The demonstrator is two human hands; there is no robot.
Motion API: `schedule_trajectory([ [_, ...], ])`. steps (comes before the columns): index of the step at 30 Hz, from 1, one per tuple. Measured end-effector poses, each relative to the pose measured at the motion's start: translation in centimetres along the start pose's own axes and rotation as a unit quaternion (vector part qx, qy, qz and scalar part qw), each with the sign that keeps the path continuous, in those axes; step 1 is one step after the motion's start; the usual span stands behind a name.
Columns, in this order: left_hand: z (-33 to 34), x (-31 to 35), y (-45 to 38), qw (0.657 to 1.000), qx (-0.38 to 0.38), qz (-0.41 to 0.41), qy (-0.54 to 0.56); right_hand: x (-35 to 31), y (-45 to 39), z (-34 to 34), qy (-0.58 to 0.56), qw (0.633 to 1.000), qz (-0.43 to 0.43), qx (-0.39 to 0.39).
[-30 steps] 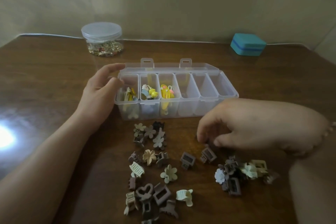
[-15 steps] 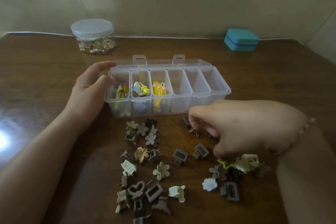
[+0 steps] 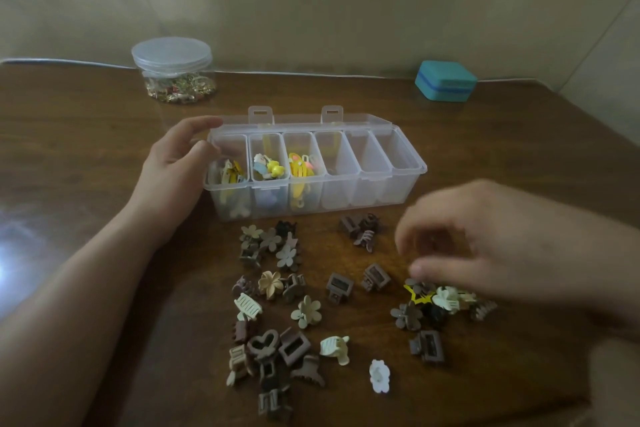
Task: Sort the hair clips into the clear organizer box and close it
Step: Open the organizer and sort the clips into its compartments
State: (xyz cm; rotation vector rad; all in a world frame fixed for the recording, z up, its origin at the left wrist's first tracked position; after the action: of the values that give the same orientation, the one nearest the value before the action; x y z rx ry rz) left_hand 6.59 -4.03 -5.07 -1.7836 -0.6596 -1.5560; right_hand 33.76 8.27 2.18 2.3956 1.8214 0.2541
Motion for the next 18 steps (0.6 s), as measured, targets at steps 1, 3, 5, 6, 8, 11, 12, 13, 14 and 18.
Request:
schedule_trajectory([
  [1,0.0,0.0,0.0,1.000,0.001,0.001,0.000,-0.3,0.6,1.0,0.028,0.999,0.011,-0.019],
  [3,0.1,0.0,0.0,1.000,0.010,-0.001,0.003,-0.5,1.0,2.5,0.064,0.997,0.043,-0.023],
  [5,0.2,0.1,0.1,1.000,0.014,-0.005,0.005,-0.2,0.8,3.5,0.040,0.997,0.073,-0.004],
  [6,0.2,0.1,0.1,1.000,0.014,-0.005,0.005,0.1,0.7,3.8,0.018,0.996,0.082,0.008],
  [8,0.2,0.2,0.2,1.000,0.013,-0.008,0.005,0.9,0.5,4.1,-0.018,0.994,0.105,0.040],
  [11,0.1,0.2,0.3,1.000,0.011,-0.014,0.007,1.6,0.8,4.1,-0.013,0.987,0.145,0.073],
  [12,0.1,0.2,0.3,1.000,0.009,-0.015,0.005,1.6,1.0,4.1,-0.002,0.986,0.150,0.077],
  [13,0.2,0.3,0.3,1.000,0.007,-0.016,0.004,1.5,1.2,4.1,0.007,0.985,0.151,0.081],
  [14,0.2,0.4,0.3,1.000,0.008,-0.015,0.004,1.2,1.4,4.0,0.012,0.985,0.148,0.085],
  [18,0.3,0.6,0.4,1.000,0.008,-0.016,0.013,-0.2,1.5,3.5,0.054,0.991,0.120,0.026],
])
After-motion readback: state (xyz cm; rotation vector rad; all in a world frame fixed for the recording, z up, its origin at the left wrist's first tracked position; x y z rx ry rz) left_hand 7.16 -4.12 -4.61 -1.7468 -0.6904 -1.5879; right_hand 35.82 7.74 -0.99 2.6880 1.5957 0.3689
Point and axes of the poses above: each hand's wrist, its own y-axis away from the middle knuckle, its own z-axis out of the palm, x = y × z, the point moved 3 cm from there along -y, towards the middle knuckle, and after that the axes turned 15 degrees about y, right-handed, at the moved point
